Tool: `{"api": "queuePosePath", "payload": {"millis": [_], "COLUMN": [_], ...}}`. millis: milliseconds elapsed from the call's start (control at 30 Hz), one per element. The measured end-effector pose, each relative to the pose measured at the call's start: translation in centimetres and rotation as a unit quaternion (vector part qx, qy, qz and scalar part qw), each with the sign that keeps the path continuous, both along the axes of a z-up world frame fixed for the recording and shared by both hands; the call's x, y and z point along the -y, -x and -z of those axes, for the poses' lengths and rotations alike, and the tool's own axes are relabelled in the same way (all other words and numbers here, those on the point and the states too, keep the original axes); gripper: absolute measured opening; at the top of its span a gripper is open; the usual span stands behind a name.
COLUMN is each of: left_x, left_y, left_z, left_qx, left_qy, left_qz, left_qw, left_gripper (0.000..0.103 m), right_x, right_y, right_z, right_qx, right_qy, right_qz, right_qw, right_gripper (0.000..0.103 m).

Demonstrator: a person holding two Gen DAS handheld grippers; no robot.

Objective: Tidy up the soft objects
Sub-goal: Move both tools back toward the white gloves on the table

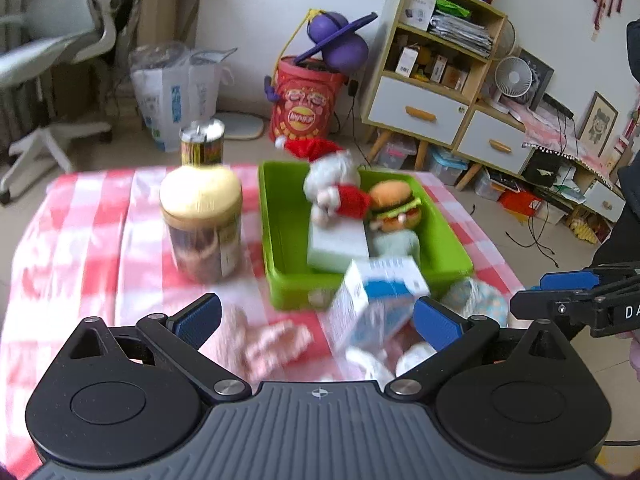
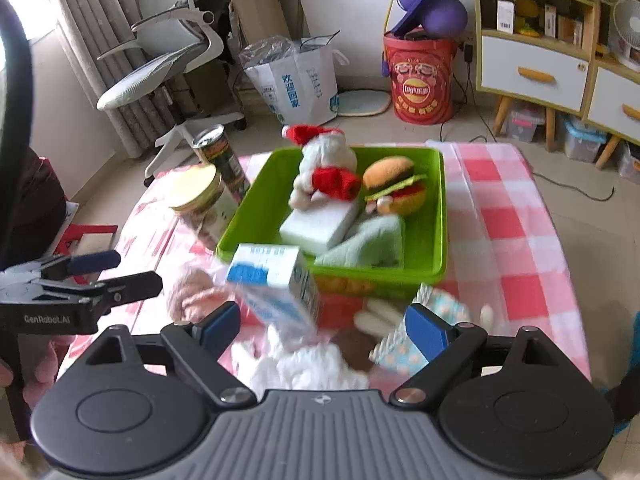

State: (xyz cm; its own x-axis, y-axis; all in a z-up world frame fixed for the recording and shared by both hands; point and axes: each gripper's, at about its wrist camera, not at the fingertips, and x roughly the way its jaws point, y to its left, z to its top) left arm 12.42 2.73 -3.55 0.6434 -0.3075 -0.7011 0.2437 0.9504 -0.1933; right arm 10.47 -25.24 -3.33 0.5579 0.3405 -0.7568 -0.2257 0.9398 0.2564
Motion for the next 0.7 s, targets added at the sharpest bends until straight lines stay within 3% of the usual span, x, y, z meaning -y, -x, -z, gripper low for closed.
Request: {"api": "queuePosePath", "payload": {"millis": [333,433,700], "left_x": [0.2,0.7,3.0], "left_y": [3.7,4.2,4.6], "left_z": [3.3,5.0,7.5], "left_qx": [-0.036,-0.047,-0.077], "left_qy": [0.011,-0.001,-0.017], "left_qz": [-0.025,-0.033,-0.001], "left_qw": [0.999,0.9983,0.9969], "left_gripper": [0.098,0.098,0.098], "right_x": [0.2,0.6,1.9], "right_y": [2.6,2.8,1.8], "right_z": [3.6,5.3,9.0], "right_qx": [-0.035,-0.058,-0.118], "right_qy": [-0.007,-0.021,-0.026], "right_qz": [0.027,0.041,0.093], "right_qw": [0.999,0.997,0.988], "right_gripper": [0.068,0.068,0.068]}}
